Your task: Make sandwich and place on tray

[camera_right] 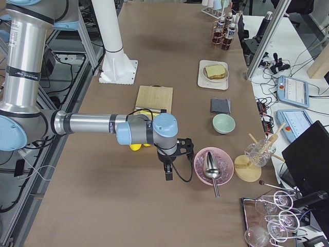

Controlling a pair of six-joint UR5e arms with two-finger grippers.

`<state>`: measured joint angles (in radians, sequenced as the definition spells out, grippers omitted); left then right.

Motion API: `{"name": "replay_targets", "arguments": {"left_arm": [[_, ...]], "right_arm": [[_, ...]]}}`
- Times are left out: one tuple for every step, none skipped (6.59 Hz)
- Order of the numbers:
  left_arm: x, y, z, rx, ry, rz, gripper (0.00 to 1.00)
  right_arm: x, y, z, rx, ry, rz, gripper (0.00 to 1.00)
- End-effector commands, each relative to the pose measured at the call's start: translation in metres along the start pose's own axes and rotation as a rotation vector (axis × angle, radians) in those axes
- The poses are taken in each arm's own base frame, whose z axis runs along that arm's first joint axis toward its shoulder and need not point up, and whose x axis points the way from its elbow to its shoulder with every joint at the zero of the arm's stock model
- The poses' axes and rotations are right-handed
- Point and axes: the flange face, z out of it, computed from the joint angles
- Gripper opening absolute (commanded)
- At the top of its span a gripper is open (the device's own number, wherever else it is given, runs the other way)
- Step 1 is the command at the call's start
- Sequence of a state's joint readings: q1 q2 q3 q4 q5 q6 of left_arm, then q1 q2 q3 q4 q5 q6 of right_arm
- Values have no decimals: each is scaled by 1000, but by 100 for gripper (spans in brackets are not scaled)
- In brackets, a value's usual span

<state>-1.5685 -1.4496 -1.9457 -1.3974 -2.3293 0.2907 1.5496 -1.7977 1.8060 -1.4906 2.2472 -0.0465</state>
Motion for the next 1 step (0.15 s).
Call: {"name": "replay_targets", "arguments": {"left_arm": [[4,-11,1,-3,2,13,97]], "right_arm": [[2,-1,2,-4,4,0,100]]}}
